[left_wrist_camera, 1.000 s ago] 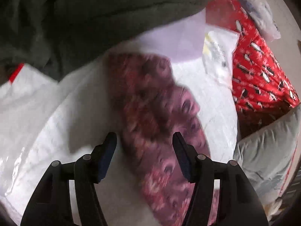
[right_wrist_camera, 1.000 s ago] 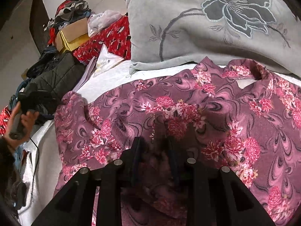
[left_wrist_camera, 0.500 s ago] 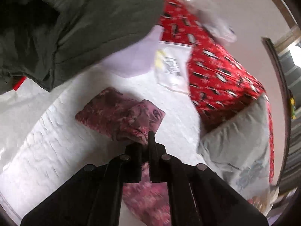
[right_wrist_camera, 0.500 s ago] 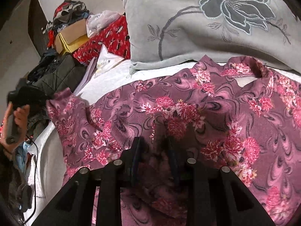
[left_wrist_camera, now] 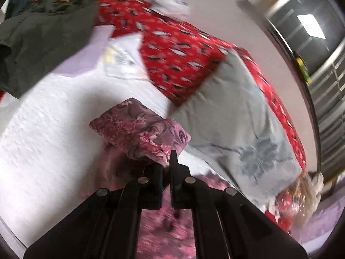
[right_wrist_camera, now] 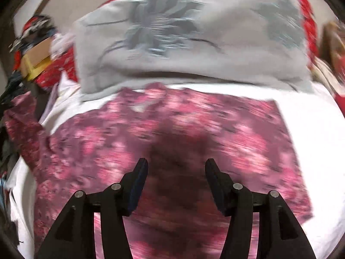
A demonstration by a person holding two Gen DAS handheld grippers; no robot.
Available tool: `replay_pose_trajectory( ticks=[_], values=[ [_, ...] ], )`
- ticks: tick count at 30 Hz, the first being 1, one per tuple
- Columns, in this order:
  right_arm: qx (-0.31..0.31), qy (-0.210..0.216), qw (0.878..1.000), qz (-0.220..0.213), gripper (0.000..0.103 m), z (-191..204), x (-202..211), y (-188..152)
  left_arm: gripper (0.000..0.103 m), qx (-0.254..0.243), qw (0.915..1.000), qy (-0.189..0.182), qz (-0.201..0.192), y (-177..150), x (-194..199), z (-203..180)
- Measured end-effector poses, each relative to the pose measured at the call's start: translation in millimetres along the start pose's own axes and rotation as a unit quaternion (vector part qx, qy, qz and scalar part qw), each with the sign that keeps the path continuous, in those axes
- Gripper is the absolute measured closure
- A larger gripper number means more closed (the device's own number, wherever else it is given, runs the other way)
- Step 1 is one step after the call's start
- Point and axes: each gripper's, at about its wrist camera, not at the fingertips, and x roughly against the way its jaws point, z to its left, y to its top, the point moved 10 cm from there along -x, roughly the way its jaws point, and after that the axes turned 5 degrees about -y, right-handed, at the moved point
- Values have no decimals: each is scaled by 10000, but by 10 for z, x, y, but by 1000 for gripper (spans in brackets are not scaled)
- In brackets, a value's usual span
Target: Fold small clothes
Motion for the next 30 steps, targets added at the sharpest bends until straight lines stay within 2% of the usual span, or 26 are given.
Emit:
replay_pose_trajectory(
  ticks=[3,5,7,10,15,17,18,20,22,24,25,27,28,30],
  values=[
    [-324,24,9991,269,41,-298,-110,-161,101,-157,9997,-132,137,-219,-71,-331],
    [-274,261,9993,29,41,-320,-62,-187,101,-264,9991,-234,254,-418,-149,-563],
    [-50,252,9997,-33,39,-291,-53,-250,100,-362,9982,-299,382,-639,-250,-756],
    [293,198,9993,-139,31,-221,-44,-307,100,-496,9960,-289,677,-1069,-500,-953],
    [431,260,9986,-177,22,-170,-50,-328,99,-816,9864,190,1411,-1945,-1071,-965],
    [443,288,9984,-204,20,-173,-46,-338,96,-850,9824,436,1603,-2187,-1240,-867],
    [440,302,9983,-215,20,-176,-41,-337,91,-854,9809,525,1669,-2264,-1294,-811],
    [440,318,9983,-228,20,-168,-47,-332,87,-811,9828,385,1615,-2284,-1273,-780],
    [462,316,9982,-234,18,-164,-48,-335,77,-692,9825,152,1722,-2269,-1175,-771],
    [532,268,9980,-206,16,-145,-59,-336,71,-366,9830,-260,1780,-2239,-978,-711],
    [557,226,9980,-184,16,-139,-61,-332,61,-162,9847,-481,1666,-2186,-814,-636],
    [597,66,9981,-93,17,-121,-50,-303,48,74,9895,-603,1312,-2054,-578,-432],
    [545,32,9985,-80,17,-101,-27,-270,46,171,9918,-552,1140,-1973,-494,-315],
    [328,375,9985,-209,17,52,82,-144,46,491,9940,-431,881,-1784,-380,-22]
  ],
)
